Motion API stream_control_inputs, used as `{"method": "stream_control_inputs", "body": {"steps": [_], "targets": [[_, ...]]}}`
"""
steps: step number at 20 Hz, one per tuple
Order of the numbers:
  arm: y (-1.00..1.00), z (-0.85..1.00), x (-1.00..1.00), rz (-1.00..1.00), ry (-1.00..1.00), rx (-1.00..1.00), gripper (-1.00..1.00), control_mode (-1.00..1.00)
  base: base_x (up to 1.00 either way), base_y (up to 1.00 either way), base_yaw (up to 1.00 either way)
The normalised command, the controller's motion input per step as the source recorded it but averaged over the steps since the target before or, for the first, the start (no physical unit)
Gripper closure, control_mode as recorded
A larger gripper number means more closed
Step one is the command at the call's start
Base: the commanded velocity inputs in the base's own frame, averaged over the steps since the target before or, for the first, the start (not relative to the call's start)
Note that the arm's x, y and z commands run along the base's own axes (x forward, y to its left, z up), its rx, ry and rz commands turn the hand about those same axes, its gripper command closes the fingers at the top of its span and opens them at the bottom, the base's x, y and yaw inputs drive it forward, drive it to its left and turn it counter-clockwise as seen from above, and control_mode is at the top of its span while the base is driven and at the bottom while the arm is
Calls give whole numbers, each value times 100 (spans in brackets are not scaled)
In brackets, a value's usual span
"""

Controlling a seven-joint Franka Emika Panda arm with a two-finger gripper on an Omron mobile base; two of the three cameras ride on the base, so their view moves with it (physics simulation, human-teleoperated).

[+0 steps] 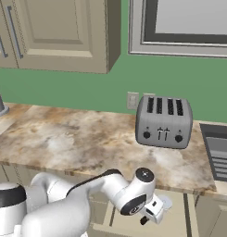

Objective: Take the pizza cutter from the drawer on the right and place it on the dining counter for cutting.

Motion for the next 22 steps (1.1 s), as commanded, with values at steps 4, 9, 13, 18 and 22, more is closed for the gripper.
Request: {"method": "stream_control_inputs", "body": {"steps": [4, 9, 13, 18, 22], "targets": [[-21, -19, 27, 1, 0, 0, -100, -100, 0, 0, 0], [-18, -15, 25, 0, 0, 0, -100, -100, 0, 0, 0], [-21, -20, 27, 0, 0, 0, -100, -100, 0, 0, 0], [-19, -19, 10, 0, 0, 0, -100, -100, 0, 0, 0], [-9, -17, 0, 0, 2, 0, -100, -100, 0, 0, 0]]}}
